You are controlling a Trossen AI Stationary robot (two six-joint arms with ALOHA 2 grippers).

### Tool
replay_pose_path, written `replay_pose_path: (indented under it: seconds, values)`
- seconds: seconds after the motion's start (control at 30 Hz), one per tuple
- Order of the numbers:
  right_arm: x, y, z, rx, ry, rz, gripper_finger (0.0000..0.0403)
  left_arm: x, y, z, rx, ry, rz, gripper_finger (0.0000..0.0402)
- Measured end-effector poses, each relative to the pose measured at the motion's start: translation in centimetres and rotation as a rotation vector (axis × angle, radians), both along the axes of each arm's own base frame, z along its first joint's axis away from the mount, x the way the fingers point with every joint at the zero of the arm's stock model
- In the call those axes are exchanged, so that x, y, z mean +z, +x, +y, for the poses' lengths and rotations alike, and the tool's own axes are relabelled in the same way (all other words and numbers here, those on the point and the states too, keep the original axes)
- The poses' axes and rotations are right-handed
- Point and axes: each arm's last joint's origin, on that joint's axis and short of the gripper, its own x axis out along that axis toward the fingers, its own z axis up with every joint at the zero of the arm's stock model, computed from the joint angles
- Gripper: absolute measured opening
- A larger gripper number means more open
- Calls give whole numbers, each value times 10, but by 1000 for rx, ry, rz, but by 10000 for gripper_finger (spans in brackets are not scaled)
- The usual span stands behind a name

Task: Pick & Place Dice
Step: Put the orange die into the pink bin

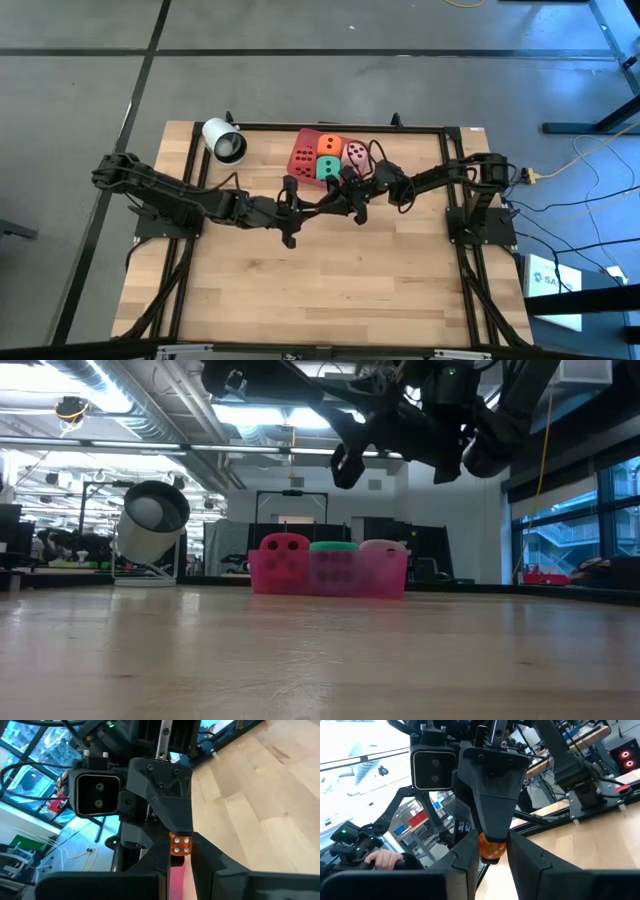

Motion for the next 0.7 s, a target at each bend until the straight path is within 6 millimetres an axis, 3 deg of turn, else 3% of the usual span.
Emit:
replay_pose_path:
  seconds: [0.43,0.7]
  values:
    - [-1,0,0,3,-13,6,58,-1,0,0,-1,8,9,36]
    - [-1,0,0,0,-22,-2,56,-1,0,0,6,-9,-3,67]
